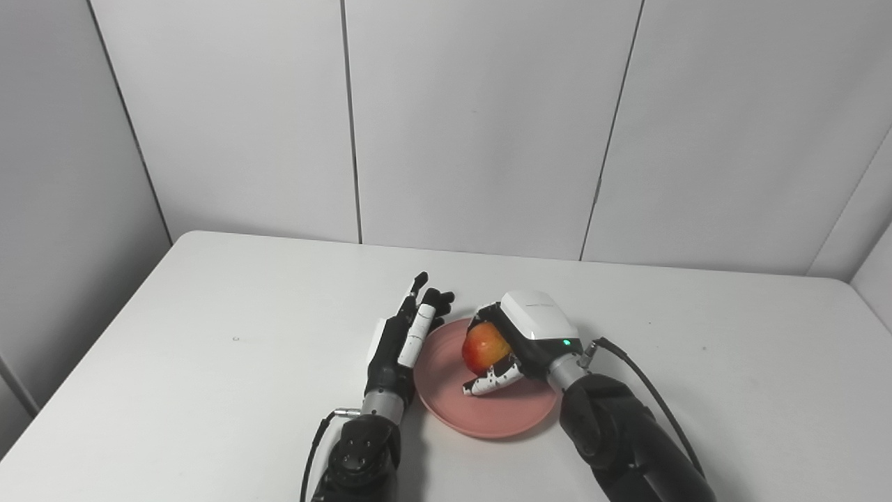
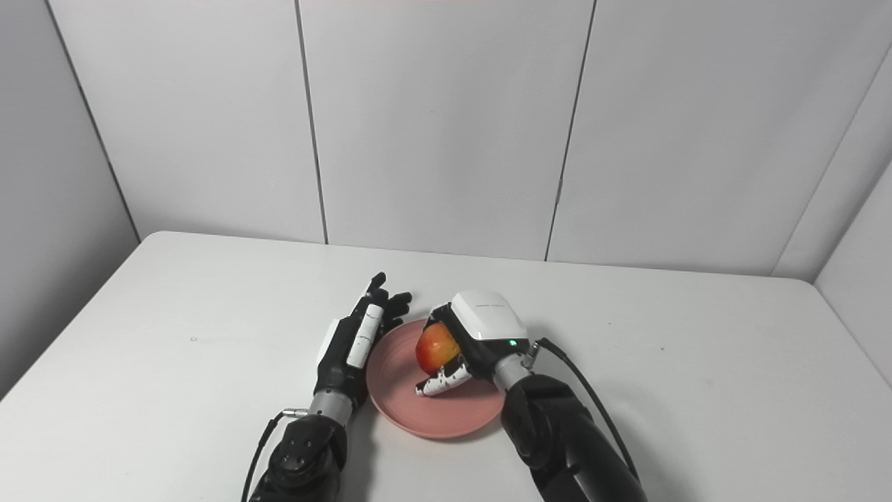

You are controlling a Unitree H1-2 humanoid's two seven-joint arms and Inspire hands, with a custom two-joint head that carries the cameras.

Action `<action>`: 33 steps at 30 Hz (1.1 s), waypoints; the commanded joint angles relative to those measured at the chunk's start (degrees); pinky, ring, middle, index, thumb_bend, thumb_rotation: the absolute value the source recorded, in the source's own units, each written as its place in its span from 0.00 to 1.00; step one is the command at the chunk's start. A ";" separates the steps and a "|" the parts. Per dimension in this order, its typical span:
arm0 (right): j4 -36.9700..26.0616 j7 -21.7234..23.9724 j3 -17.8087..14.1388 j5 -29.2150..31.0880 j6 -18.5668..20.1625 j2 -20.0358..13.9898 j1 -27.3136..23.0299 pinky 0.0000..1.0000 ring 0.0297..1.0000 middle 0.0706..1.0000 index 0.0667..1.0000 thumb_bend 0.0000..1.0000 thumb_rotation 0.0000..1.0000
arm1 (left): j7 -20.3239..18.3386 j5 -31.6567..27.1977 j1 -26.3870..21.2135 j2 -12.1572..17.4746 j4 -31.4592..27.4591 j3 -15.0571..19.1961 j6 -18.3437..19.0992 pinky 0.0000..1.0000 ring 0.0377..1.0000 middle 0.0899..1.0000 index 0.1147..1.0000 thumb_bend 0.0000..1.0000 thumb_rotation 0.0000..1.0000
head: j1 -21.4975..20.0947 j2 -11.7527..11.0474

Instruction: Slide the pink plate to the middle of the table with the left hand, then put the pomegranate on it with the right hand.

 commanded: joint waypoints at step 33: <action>-8.98 -3.05 -4.29 7.73 -3.94 -3.07 -2.37 0.79 0.84 0.89 0.85 0.89 0.92 | -0.40 -0.65 0.36 -0.34 -0.37 0.04 3.94 0.93 0.91 0.82 1.00 0.94 0.95 | -0.21 0.27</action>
